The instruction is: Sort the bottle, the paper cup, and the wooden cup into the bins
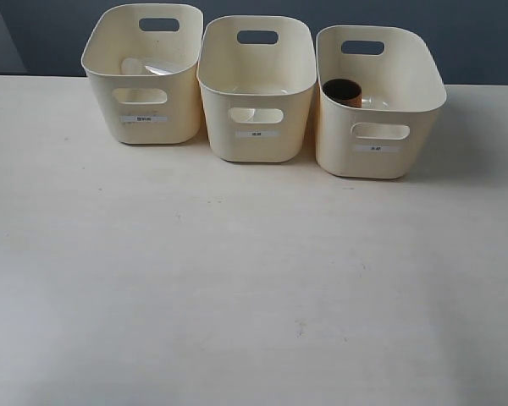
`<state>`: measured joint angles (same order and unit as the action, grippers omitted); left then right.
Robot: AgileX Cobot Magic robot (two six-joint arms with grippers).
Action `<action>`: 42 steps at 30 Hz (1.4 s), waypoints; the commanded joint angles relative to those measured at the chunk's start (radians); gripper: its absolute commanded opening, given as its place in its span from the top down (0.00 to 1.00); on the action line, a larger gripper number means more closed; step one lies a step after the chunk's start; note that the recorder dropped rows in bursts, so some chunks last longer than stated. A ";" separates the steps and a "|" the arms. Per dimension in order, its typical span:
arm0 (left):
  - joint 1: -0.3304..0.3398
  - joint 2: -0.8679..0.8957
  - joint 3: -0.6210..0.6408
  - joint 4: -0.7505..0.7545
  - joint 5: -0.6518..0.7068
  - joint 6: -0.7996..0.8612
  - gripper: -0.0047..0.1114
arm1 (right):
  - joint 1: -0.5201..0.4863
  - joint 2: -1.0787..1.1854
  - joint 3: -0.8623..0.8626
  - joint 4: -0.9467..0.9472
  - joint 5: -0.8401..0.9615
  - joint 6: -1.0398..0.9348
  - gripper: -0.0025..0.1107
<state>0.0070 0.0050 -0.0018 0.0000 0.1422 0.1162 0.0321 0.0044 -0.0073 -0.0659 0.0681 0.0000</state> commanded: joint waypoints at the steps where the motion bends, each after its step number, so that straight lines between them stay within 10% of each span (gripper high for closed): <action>1: 0.000 -0.005 0.002 0.000 -0.007 -0.002 0.96 | -0.003 -0.004 0.007 -0.026 -0.012 0.010 0.98; 42: 0.000 -0.005 0.002 0.000 -0.007 -0.002 0.96 | -0.081 -0.004 0.007 -0.004 0.003 0.012 0.98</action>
<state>0.0070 0.0050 -0.0018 0.0000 0.1422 0.1162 -0.0433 0.0044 -0.0073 -0.0694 0.0848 0.0121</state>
